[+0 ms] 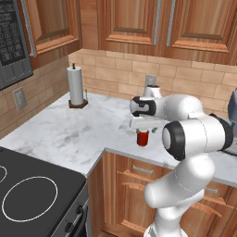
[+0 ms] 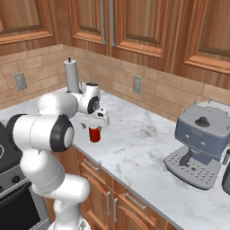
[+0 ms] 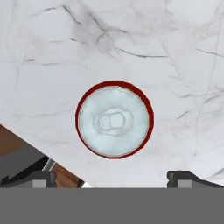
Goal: Four empty soda cans are scattered around the kitchen. Gather all the cans and cluster them next to the stove for recycling.
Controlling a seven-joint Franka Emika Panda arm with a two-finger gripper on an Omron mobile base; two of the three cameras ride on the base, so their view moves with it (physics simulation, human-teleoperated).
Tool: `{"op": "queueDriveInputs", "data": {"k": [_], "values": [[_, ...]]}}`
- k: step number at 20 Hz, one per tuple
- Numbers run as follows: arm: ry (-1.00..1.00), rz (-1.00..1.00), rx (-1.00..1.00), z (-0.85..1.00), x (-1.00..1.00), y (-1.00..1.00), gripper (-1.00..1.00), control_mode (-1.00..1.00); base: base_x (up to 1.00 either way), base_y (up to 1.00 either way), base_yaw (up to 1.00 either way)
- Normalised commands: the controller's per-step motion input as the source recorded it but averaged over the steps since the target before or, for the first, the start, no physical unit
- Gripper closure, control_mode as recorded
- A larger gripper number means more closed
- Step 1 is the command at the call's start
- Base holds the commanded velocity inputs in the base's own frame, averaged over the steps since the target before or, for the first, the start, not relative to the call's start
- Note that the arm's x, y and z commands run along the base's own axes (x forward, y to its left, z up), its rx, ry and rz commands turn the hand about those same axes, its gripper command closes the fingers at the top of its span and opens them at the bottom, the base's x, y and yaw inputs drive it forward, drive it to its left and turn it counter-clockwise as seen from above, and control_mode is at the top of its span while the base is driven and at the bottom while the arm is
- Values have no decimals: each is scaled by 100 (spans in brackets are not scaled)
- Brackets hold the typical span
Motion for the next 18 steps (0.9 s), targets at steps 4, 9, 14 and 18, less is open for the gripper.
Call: {"op": "queueDriveInputs", "data": {"k": [4, 9, 14, 18], "values": [[2, 0, 0, -16, 25, 0, -100, -100, 0, 0, 0], [2, 0, 0, -16, 23, 0, -100, -100, 0, 0, 0], [2, 0, 0, -16, 17, 0, -100, -100, 0, 0, 0], [2, 0, 0, -12, 2, 0, 100, -100, 0, 0, 0]]}}
